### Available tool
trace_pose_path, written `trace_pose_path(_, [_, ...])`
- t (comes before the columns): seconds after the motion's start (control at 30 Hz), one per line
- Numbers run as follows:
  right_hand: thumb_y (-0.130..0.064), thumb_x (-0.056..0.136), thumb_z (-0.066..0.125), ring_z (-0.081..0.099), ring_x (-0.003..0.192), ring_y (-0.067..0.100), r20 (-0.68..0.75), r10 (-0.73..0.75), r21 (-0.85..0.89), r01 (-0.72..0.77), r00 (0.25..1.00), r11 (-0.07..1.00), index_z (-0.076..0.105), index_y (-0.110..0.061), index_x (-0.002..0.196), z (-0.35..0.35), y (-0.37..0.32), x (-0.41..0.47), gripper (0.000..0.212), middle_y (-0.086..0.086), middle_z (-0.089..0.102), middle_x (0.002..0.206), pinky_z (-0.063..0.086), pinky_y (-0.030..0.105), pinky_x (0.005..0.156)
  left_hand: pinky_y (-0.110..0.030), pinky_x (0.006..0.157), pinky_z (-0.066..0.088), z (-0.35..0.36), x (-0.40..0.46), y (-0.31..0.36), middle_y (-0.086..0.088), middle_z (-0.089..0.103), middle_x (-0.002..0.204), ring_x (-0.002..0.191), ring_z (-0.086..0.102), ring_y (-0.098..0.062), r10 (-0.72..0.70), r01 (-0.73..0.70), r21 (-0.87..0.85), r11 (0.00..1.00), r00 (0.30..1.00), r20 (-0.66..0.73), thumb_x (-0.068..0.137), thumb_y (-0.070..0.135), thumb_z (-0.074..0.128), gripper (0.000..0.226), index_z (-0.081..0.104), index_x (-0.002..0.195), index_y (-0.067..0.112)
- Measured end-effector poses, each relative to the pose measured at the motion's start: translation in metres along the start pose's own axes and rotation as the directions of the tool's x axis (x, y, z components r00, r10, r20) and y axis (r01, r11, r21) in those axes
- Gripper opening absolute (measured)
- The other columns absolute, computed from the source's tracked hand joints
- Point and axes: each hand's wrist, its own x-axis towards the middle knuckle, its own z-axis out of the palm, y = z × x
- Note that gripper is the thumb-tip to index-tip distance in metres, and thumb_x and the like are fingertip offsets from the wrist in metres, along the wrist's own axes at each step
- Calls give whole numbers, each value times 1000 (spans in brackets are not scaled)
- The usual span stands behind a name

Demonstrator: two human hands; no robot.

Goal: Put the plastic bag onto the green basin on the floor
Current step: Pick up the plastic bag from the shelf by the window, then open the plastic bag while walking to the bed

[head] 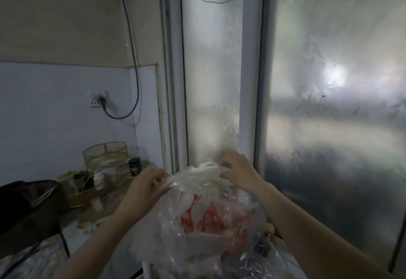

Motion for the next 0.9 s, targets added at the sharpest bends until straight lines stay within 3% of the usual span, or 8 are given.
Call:
trace_pose_path(0.07, [-19, 84, 67, 54, 90, 19, -51, -21, 106, 26, 998, 994, 59, -16, 83, 2, -4, 0, 9, -4, 57, 88, 39, 26, 80, -21, 63, 39, -15, 5, -1, -4, 56, 78, 71, 51, -13, 14, -13, -89, 996, 1000, 14, 85, 29, 62, 18, 55, 68, 25])
trace_pose_path(0.27, [-15, 96, 46, 62, 71, 38, -194, -7, 210, 49, 981, 977, 45, -14, 86, -37, -19, -26, 11, 22, 65, 80, 45, 34, 59, -44, 75, 55, -39, 28, 36, -18, 67, 85, 76, 65, -26, 80, -35, -436, 899, 993, 87, 88, 35, 58, 31, 63, 84, 5])
trace_pose_path(0.37, [-10, 96, 46, 66, 64, 22, -324, -6, 229, 85, 946, 970, 48, -13, 88, -67, -27, -55, 10, 13, 66, 72, 52, 30, 55, -50, 83, 53, -35, 35, 67, -18, 70, 92, 85, 67, -29, 159, -84, -510, 856, 982, 104, 83, 48, 58, 47, 63, 93, 3])
trace_pose_path(0.5, [-6, 92, 52, 54, 49, 21, -449, 57, 202, 39, 892, 979, 52, -14, 92, -107, -28, -111, 8, 10, 55, 52, 41, 24, 50, -42, 83, 57, -13, 35, 117, -4, 75, 89, 80, 71, -10, 277, -138, -625, 769, 952, 130, 75, 51, 58, 42, 64, 89, 11])
trace_pose_path(0.67, [-9, 94, 46, 50, 42, 5, -558, 138, 44, -137, 818, 990, 54, -26, 96, -161, -17, -222, 19, -1, 52, 52, 42, 12, 41, -50, 78, 53, 35, 22, 205, -18, 70, 89, 82, 70, -25, 459, -172, -728, 664, 862, 216, 74, 47, 67, 44, 52, 91, 9])
trace_pose_path(0.73, [-10, 95, 46, 49, 45, 4, -598, 210, 33, -238, 773, 971, 57, -26, 97, -181, -19, -280, 19, -3, 52, 54, 40, 14, 45, -42, 65, 54, 56, 4, 253, -16, 65, 82, 76, 69, -22, 545, -204, -757, 621, 806, 231, 75, 41, 72, 41, 49, 90, 10])
trace_pose_path(0.83, [-25, 93, 50, 55, 53, 18, -655, 309, 27, -387, 690, 922, 60, -24, 95, -208, -36, -374, 11, 14, 61, 64, 42, 27, 50, -11, 42, 44, 80, -45, 328, 1, 56, 70, 55, 59, 6, 669, -239, -825, 512, 714, 208, 73, 32, 75, 35, 48, 84, 13])
trace_pose_path(0.9, [-28, 90, 56, 56, 58, 26, -694, 374, 41, -484, 616, 874, 62, -25, 95, -221, -57, -442, 8, 19, 63, 72, 45, 35, 52, -14, 43, 47, 92, -90, 372, 3, 56, 71, 56, 57, 4, 739, -234, -859, 456, 637, 219, 71, 37, 75, 37, 49, 85, 16])
